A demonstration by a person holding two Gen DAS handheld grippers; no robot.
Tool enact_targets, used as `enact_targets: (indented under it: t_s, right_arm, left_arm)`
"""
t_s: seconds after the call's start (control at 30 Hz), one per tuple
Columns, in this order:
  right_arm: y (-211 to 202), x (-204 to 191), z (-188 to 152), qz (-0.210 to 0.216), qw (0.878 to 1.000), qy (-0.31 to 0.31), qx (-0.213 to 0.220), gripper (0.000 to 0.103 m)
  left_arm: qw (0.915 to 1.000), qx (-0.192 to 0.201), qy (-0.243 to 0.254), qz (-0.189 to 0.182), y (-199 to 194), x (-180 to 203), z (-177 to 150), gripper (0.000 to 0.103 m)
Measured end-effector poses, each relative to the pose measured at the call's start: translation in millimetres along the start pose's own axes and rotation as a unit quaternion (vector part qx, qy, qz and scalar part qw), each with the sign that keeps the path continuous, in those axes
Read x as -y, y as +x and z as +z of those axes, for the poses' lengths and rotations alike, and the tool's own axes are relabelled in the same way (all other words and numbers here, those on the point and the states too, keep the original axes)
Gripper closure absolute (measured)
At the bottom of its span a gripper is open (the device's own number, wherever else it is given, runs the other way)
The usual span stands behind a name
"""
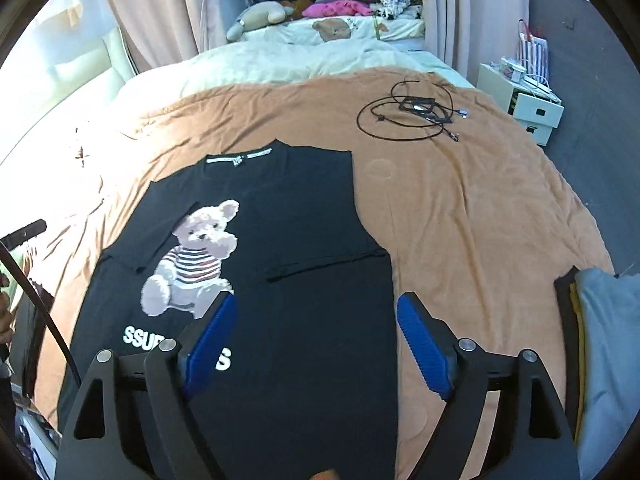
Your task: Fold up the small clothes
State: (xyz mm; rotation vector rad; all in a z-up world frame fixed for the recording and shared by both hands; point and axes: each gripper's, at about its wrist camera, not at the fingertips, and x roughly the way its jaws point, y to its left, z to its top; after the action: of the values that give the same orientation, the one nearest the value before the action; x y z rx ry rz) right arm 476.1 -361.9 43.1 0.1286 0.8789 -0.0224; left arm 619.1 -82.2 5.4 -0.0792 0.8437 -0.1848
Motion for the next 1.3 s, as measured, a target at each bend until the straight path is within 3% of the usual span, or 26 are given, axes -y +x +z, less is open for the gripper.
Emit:
enact_targets:
  t_s: [0.1, 0.67, 0.77, 0.8, 1.3]
  right_arm:
    - [-10, -5, -11, -0.003, 1.000, 0.006, -0.009, 0.008]
    - [-100, -17, -80, 0.000, 1.000, 0.016, 0.008, 0.008]
    - [-122, -18, -102, 0.008, 0.999, 0.026, 0.022, 0.007]
    - [-129, -18, -110, 0.012, 0.999, 0.032, 0.026, 0.000]
    - [-192, -5, -231, 0.029, 0.998, 0.039, 0.037, 0.000]
  left_arm:
    - [0.9999, 0.008, 0.004, -0.006, -22, -6, -12, 0.000]
    - [0.9986, 0.052, -0.006, -0.009, -132, -35, -96, 0.000]
    - [0.9981, 0.060, -0.003, -0.011, -150, -35, -115, 0.000]
    - [0.9980, 0.063, -0.003, -0.012, -156, -35, -122, 0.000]
    - [0.9961, 0.082, -0.023, -0.023, -224, -53, -238, 0.000]
